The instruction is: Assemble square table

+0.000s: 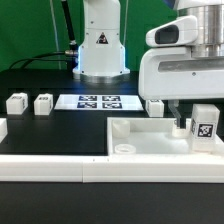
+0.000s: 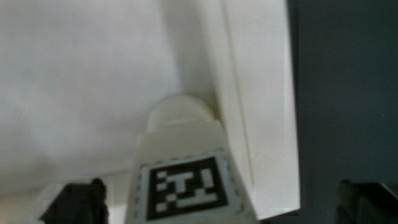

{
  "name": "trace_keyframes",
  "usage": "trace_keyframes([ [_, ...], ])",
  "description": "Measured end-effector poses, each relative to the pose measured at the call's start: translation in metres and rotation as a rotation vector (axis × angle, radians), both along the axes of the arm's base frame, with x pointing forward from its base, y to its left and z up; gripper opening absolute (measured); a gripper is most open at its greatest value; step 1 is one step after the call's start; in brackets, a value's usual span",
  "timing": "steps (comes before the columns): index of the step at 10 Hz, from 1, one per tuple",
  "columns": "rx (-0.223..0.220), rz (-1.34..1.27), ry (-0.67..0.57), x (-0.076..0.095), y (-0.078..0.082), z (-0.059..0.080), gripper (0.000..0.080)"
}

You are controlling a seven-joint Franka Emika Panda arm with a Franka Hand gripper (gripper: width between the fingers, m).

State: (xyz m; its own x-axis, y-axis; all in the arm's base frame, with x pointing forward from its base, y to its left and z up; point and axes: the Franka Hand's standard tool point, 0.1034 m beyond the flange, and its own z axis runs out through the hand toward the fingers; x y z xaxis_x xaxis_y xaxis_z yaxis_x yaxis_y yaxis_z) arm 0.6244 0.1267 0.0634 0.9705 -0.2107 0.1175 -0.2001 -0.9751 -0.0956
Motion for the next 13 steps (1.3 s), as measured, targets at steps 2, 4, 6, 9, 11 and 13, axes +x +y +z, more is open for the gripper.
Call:
trace_keyframes([
  [2, 0.003, -0.023, 0.002, 0.000, 0.000, 0.000, 0.0384],
  [4, 0.016, -0.197, 0.018, -0.002, -0.008, -0.002, 0.0296],
  [6, 0.041, -0.385, 0.030, -0.002, -0.010, -0.002, 0.0278],
  [9, 0.110, -0.949, 0.094, -0.005, -0.008, -0.003, 0.0275],
  [11, 0.156, -1.216, 0.114, -0.005, -0.006, -0.005, 0.0275],
  [13, 0.217, -1.423, 0.113, -0.003, -0.004, -0.006, 0.0275],
])
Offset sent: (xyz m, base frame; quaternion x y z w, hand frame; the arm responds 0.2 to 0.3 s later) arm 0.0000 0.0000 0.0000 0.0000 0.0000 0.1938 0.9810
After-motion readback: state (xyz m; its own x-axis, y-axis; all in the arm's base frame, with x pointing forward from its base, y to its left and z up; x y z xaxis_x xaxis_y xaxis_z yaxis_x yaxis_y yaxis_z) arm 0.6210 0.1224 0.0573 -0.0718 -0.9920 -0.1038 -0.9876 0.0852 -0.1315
